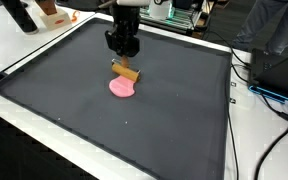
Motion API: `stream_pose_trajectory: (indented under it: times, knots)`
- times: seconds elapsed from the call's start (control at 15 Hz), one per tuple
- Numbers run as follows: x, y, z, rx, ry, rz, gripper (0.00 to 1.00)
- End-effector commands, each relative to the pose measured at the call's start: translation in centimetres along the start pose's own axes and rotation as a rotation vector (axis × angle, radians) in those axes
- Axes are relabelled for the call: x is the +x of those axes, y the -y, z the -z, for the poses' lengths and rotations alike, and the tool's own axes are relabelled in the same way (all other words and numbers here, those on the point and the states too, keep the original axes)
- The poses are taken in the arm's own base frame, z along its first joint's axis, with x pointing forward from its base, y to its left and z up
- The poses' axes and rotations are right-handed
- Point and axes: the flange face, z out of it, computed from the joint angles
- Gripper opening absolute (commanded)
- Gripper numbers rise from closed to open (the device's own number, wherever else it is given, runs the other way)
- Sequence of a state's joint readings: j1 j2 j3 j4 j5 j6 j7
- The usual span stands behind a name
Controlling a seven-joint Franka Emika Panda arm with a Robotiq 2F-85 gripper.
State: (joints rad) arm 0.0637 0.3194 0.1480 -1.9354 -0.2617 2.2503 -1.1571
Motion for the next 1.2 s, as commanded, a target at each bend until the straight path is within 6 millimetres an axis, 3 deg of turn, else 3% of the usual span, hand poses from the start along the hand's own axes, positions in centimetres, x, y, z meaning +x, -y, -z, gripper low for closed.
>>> stream_pose_trajectory:
  times: [0.0, 0.6, 1.13]
  knots:
    - [-0.1, 0.3, -1.5, 0.034, -0.016, 0.010, 0.24]
    - [-0.7, -0.4, 2.8, 0.008, -0.042, -0.053, 0.24]
    - [-2.5, -2.5, 9.4, -0.024, -0.071, -0.306, 0.24]
